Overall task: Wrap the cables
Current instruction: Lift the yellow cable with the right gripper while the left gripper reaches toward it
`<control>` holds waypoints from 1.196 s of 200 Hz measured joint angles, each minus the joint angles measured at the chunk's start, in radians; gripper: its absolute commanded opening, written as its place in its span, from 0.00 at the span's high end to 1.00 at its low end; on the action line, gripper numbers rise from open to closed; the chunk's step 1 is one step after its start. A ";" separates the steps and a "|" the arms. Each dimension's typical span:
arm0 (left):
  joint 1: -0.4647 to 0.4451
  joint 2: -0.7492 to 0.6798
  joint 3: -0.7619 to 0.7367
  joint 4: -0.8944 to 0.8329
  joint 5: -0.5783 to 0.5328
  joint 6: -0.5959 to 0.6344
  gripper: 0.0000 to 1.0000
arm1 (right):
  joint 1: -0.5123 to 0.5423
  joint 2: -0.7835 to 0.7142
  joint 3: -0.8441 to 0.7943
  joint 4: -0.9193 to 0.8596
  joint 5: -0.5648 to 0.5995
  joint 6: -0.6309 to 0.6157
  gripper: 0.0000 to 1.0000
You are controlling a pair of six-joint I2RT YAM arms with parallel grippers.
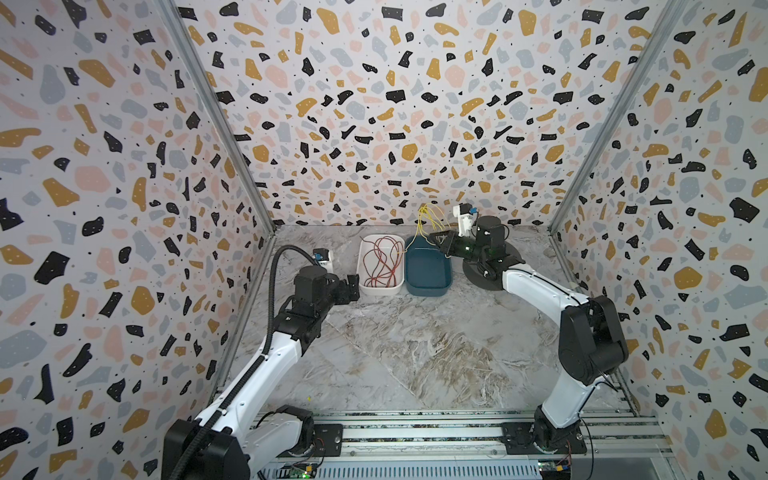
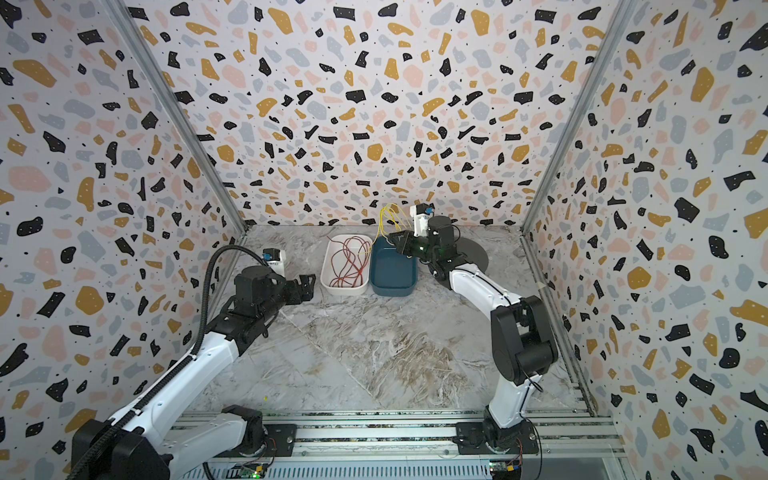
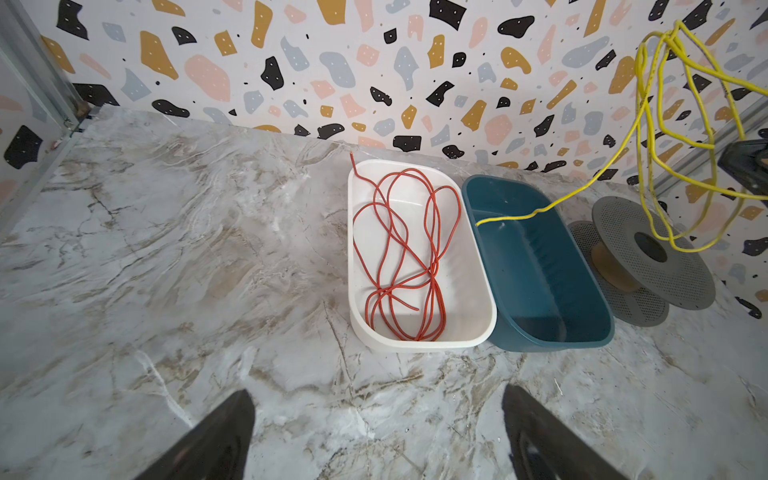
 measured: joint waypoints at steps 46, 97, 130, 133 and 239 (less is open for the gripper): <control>0.000 0.031 0.000 0.059 0.171 -0.072 0.20 | 0.013 -0.146 -0.100 -0.126 -0.065 -0.084 1.00; -0.069 0.055 -0.017 0.121 0.357 -0.075 0.22 | 0.055 -0.263 -0.203 -0.182 -0.159 -0.106 1.00; -0.150 0.056 -0.025 0.108 0.383 0.001 0.30 | 0.061 -0.291 -0.227 -0.216 -0.222 -0.108 1.00; -0.152 0.056 -0.025 0.107 0.385 0.006 0.31 | 0.061 -0.292 -0.227 -0.219 -0.229 -0.109 1.00; -0.290 0.153 -0.020 0.120 0.361 0.098 0.49 | 0.061 -0.294 -0.220 -0.269 -0.368 -0.108 1.00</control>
